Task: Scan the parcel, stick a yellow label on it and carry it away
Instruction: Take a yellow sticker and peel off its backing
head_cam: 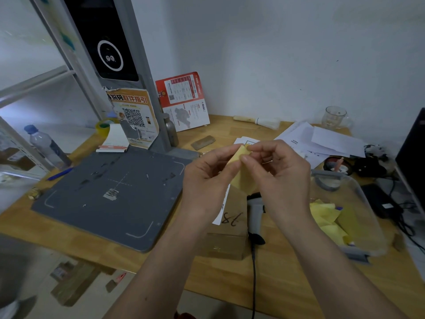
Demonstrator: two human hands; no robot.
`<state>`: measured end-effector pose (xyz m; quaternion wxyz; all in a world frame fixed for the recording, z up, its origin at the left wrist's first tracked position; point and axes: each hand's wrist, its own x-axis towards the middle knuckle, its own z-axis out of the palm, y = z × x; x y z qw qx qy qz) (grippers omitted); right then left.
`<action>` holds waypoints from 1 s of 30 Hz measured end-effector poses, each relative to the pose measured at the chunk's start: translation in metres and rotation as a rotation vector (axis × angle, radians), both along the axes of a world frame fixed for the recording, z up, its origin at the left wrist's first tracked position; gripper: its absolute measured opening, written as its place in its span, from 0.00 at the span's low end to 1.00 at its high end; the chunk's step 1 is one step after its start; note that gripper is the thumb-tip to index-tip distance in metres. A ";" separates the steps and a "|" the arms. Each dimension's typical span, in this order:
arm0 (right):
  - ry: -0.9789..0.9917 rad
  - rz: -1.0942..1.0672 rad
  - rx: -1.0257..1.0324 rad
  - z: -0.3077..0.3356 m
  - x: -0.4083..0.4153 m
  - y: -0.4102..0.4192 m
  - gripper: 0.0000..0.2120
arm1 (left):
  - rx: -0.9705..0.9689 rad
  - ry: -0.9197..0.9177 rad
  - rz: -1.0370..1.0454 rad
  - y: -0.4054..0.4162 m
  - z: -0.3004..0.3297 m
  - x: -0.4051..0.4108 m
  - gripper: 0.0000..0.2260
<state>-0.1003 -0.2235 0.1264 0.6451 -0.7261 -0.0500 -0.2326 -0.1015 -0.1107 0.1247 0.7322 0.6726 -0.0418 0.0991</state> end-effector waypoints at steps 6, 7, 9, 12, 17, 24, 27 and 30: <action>-0.027 -0.012 0.029 0.000 -0.001 0.001 0.10 | 0.018 -0.023 -0.043 0.000 0.002 -0.004 0.16; -0.035 -0.013 0.029 0.000 -0.002 0.001 0.10 | 0.014 -0.019 -0.043 0.000 0.002 -0.004 0.15; -0.059 -0.018 0.020 -0.001 -0.003 0.001 0.10 | 0.005 -0.007 -0.038 -0.001 0.003 -0.005 0.14; -0.103 -0.025 -0.008 -0.001 -0.003 0.000 0.12 | -0.003 0.009 -0.032 -0.001 0.004 -0.006 0.14; -0.146 -0.039 -0.052 -0.001 -0.003 0.000 0.13 | 0.006 0.017 -0.057 0.000 0.006 -0.007 0.11; 0.002 -0.047 -0.158 0.000 -0.001 -0.001 0.07 | 0.057 -0.017 0.001 0.008 0.006 0.000 0.07; 0.032 0.027 -0.113 0.002 -0.001 0.002 0.08 | 0.106 -0.030 0.099 0.007 0.006 0.000 0.05; 0.039 0.010 -0.093 -0.001 -0.001 0.004 0.07 | 0.278 -0.039 0.301 0.002 0.005 -0.002 0.09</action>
